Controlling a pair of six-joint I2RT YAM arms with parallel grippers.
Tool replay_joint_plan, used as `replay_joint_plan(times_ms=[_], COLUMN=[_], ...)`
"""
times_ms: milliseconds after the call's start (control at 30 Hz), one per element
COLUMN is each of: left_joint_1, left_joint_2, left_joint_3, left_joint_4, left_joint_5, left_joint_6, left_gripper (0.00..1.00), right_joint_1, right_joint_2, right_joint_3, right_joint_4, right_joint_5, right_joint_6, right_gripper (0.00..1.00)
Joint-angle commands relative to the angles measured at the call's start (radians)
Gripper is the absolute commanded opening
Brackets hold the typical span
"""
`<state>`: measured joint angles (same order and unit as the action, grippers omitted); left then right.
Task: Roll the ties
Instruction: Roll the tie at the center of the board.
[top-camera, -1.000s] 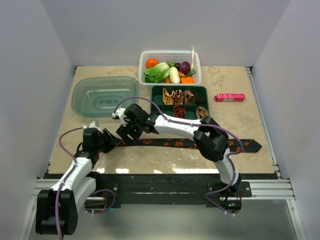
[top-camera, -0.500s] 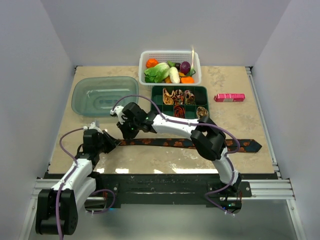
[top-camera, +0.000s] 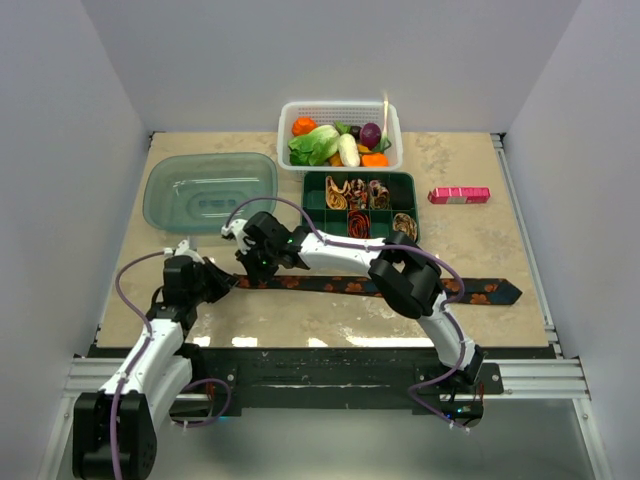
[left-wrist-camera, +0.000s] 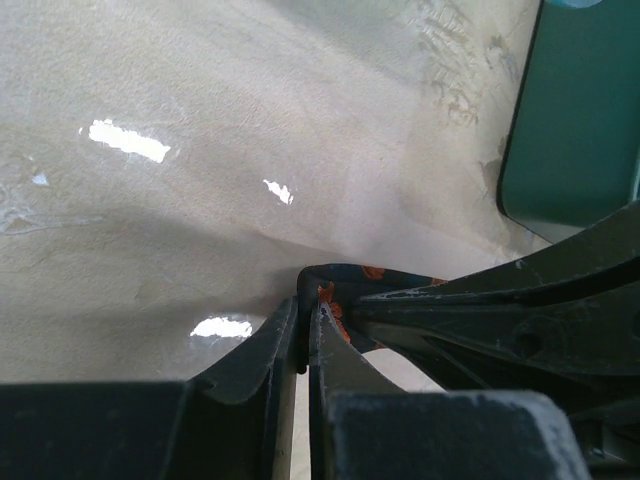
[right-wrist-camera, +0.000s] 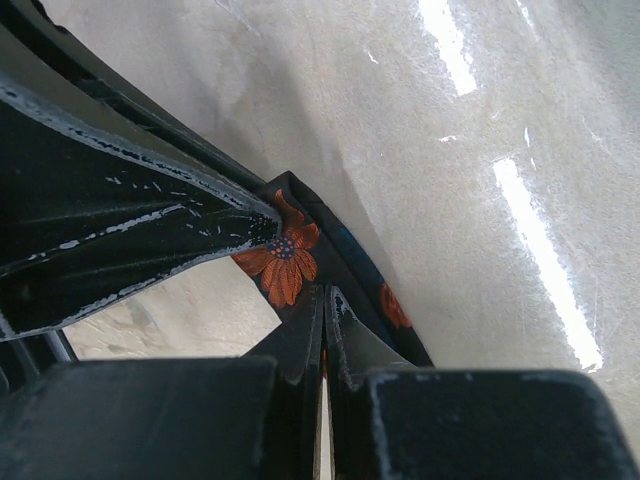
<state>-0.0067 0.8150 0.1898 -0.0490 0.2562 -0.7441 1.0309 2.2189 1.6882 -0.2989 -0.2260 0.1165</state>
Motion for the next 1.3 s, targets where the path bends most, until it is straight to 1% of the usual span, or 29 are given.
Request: replay_joint_plan(times_ms=[0,300,533,900,1033,1267], left_joint_1=[0.007,0.007,0.007,0.007,0.007,0.007], left_joint_2=[-0.03,-0.051,-0.092,-0.128,-0.163,-0.178], left_joint_3=[0.062,0.083,0.103,0.108,0.111,0.102], left_joint_4=[-0.031,-0.046,-0.078,-0.092,-0.107,-0.08], left_joint_5=[-0.02,0.005,-0.023,-0.026,-0.054,-0.026], left_joint_6=[0.029,0.04,0.035,0.035,0.029,0.023], left_gripper=[0.0,0.0,0.0,0.0,0.0,0.0], right_joint_1=[-0.003,-0.011,-0.014,-0.015,-0.014,-0.014], right_joint_2=[-0.034,-0.013,-0.007,0.015,0.021,0.022], right_joint_3=[0.008,0.002,0.004,0.005,0.008,0.007], right_joint_4=[0.043,0.078,0.081,0.101,0.098,0.116], right_joint_5=[0.013,0.063,0.059,0.008,-0.006,-0.03], right_joint_6=[0.018,0.043,0.052,0.074,0.08,0.1], right_gripper=[0.0,0.0,0.0,0.0,0.0,0.0])
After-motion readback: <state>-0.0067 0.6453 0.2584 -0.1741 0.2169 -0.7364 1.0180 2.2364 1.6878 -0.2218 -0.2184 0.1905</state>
